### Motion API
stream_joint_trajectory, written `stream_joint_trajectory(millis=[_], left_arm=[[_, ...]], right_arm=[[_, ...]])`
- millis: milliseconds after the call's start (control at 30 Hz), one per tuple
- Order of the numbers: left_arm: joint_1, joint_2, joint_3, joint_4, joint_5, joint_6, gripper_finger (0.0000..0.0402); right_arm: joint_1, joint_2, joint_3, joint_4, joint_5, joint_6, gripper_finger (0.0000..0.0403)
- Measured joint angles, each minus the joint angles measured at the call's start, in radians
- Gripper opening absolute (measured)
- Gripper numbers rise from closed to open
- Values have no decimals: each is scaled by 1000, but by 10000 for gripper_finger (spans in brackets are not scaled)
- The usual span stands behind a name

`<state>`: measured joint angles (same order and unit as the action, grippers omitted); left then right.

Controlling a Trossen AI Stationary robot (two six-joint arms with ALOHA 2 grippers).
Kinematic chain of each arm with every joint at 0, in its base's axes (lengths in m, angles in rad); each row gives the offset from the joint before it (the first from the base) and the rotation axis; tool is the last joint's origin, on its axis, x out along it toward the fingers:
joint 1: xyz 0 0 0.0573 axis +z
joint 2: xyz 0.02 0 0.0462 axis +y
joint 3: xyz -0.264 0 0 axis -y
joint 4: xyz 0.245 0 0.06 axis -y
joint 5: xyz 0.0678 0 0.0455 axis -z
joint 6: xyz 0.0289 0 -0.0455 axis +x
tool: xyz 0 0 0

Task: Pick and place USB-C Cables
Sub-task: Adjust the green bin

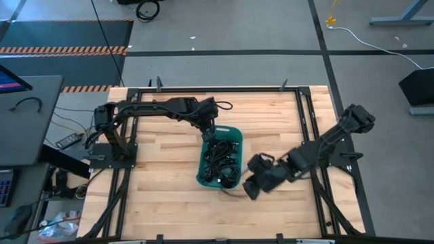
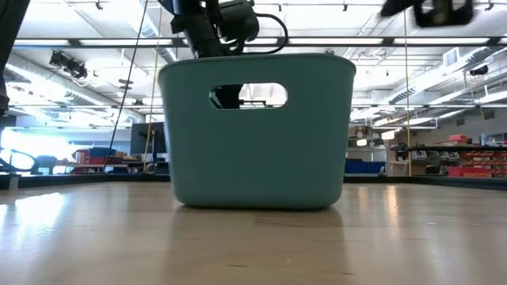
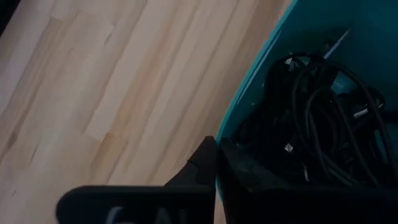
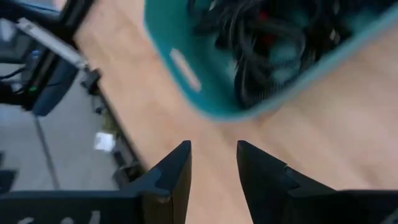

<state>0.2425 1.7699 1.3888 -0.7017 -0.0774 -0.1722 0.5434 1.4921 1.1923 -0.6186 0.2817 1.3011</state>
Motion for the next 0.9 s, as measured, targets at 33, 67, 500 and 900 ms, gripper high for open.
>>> stream_joint_trajectory(millis=[33, 67, 500, 900], left_arm=[[3, 0, 0, 0, 0, 0, 5], [4, 0, 0, 0, -2, 0, 6], [10, 0, 0, 1, -4, -1, 8], [10, -1, 0, 0, -4, -1, 9]], right_arm=[[-23, 0, -2, -7, -12, -27, 135], [-47, 0, -5, -23, -21, -50, 134], [-232, 0, -33, -176, -52, -155, 135], [-260, -2, -232, 118, -142, -150, 132]])
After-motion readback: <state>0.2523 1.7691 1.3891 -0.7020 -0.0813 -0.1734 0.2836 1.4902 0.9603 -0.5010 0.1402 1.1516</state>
